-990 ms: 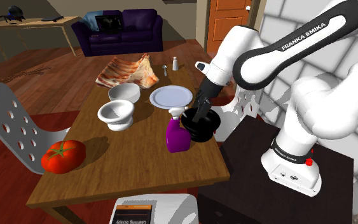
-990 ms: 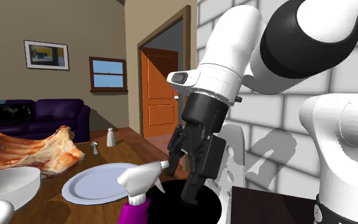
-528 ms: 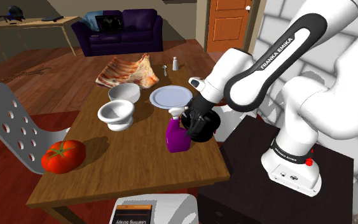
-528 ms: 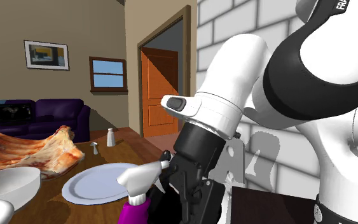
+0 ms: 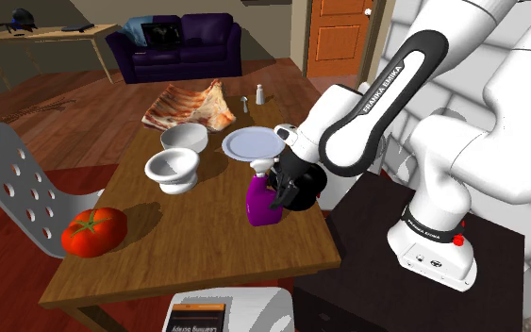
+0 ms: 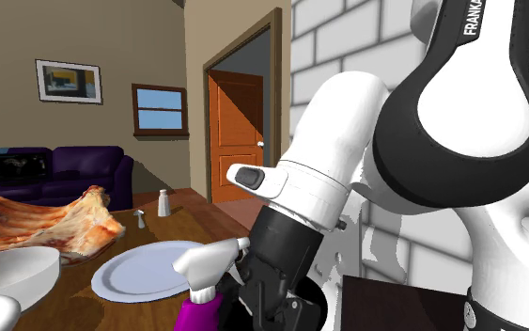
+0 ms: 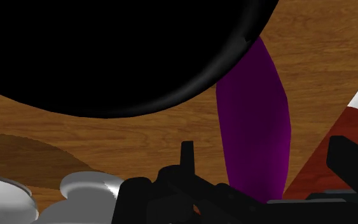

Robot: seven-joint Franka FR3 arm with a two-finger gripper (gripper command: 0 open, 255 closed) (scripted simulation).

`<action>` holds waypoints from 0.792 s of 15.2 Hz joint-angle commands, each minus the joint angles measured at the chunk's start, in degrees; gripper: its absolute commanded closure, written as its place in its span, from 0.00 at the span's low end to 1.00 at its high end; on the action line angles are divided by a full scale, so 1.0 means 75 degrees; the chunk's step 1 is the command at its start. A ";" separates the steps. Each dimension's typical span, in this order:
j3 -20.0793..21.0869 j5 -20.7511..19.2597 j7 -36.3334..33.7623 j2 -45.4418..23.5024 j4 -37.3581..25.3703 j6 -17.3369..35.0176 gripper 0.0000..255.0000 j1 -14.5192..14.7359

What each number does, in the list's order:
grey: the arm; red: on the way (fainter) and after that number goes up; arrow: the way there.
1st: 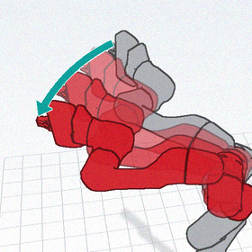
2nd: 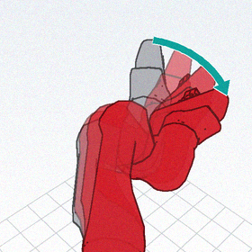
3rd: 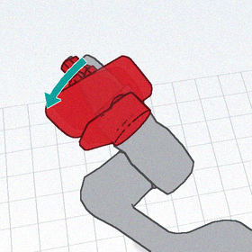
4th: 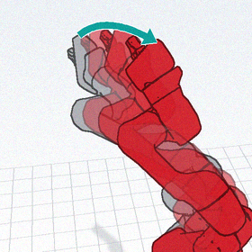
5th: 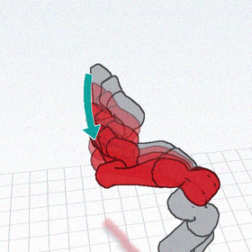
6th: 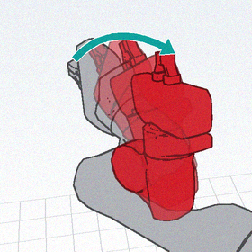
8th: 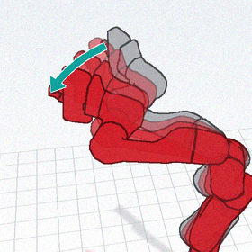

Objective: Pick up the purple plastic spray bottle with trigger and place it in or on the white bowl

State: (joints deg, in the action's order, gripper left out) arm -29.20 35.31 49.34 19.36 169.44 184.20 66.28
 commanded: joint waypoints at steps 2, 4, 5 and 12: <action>-0.0034 0.0005 0.0003 -0.0015 -0.0010 0.0013 0.00 0.0040; -0.0029 0.0004 0.0003 -0.0013 -0.0009 0.0011 0.00 0.0034; -0.0029 0.0004 0.0003 -0.0013 -0.0009 0.0011 1.00 0.0034; -0.0026 0.0004 0.0003 -0.0011 -0.0007 0.0011 1.00 0.0030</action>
State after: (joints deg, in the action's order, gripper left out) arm -29.41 35.34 49.36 19.28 169.38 184.29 66.52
